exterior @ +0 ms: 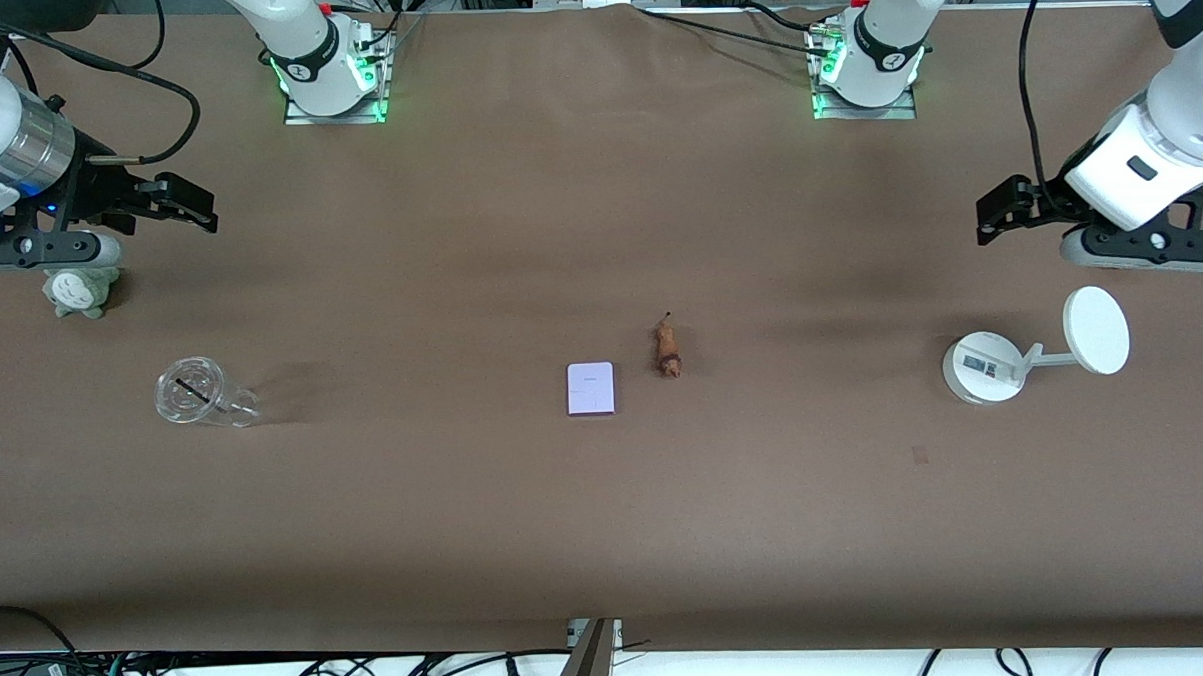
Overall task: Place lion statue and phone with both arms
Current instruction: 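Reach the left gripper over to the brown lion statue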
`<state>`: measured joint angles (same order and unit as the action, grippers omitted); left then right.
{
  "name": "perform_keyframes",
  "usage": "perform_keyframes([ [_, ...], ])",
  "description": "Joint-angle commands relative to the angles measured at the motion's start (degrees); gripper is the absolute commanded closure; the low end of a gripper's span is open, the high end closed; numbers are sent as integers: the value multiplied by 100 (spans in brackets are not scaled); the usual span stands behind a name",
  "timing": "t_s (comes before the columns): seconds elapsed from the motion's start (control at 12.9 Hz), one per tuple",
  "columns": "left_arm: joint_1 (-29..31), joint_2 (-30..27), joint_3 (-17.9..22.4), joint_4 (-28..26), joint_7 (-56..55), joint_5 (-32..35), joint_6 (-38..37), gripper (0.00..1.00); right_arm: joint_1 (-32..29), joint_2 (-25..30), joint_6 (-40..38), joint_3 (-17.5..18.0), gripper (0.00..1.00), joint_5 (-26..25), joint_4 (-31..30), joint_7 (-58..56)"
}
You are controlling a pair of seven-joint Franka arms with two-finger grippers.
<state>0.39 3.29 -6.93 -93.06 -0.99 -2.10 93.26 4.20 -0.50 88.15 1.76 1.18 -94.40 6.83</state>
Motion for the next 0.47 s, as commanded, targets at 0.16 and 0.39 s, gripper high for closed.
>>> perform_keyframes([
  [0.16,-171,838,-387,51,-103,-299,174,0,-164,-55,-96,-26,0,-83,167,11],
  [0.39,-180,1400,-843,16,-1065,-247,1033,0,-121,-133,-87,-9,0,-257,185,11],
])
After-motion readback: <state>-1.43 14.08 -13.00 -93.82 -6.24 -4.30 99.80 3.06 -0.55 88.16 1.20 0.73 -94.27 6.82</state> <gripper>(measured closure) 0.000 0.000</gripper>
